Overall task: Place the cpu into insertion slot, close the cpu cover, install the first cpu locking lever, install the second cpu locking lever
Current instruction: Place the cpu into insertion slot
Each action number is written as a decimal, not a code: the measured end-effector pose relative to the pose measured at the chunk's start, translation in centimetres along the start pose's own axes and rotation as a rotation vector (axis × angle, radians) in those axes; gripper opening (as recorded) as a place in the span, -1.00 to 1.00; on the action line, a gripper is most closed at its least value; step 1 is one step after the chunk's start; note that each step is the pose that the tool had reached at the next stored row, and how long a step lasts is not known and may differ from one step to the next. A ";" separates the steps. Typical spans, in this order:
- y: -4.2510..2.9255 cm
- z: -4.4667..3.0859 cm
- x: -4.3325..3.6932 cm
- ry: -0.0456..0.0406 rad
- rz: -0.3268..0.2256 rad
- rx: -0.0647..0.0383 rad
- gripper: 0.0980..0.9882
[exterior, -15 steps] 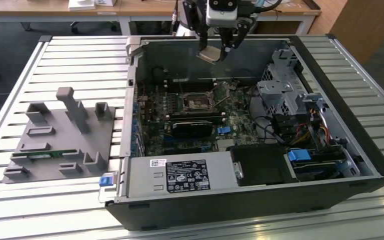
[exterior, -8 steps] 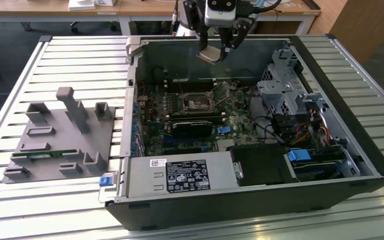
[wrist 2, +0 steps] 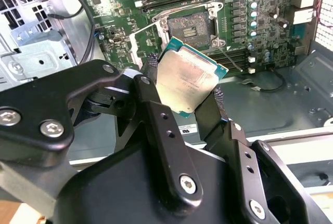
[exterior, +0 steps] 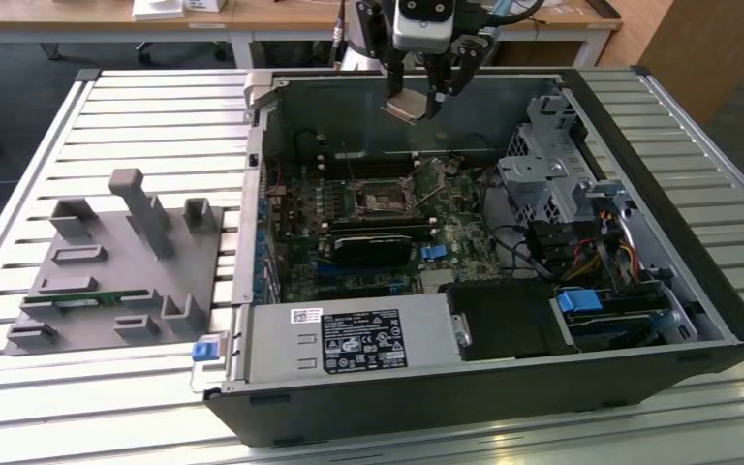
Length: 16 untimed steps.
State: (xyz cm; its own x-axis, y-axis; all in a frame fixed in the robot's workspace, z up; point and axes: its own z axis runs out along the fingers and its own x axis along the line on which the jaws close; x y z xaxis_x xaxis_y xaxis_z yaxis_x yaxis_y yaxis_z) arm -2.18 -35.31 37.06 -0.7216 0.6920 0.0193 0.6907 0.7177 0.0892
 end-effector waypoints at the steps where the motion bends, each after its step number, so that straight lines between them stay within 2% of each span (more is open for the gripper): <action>1: 0.00 0.00 0.00 -0.0003 0.004 0.000 -0.01; 16: -0.01 0.09 0.02 -0.0078 0.077 -0.001 -0.01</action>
State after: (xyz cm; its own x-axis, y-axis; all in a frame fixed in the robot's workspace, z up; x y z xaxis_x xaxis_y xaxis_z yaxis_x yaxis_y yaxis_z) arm -2.20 -35.29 36.97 -0.6663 0.7455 0.0184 0.7438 0.6626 0.0885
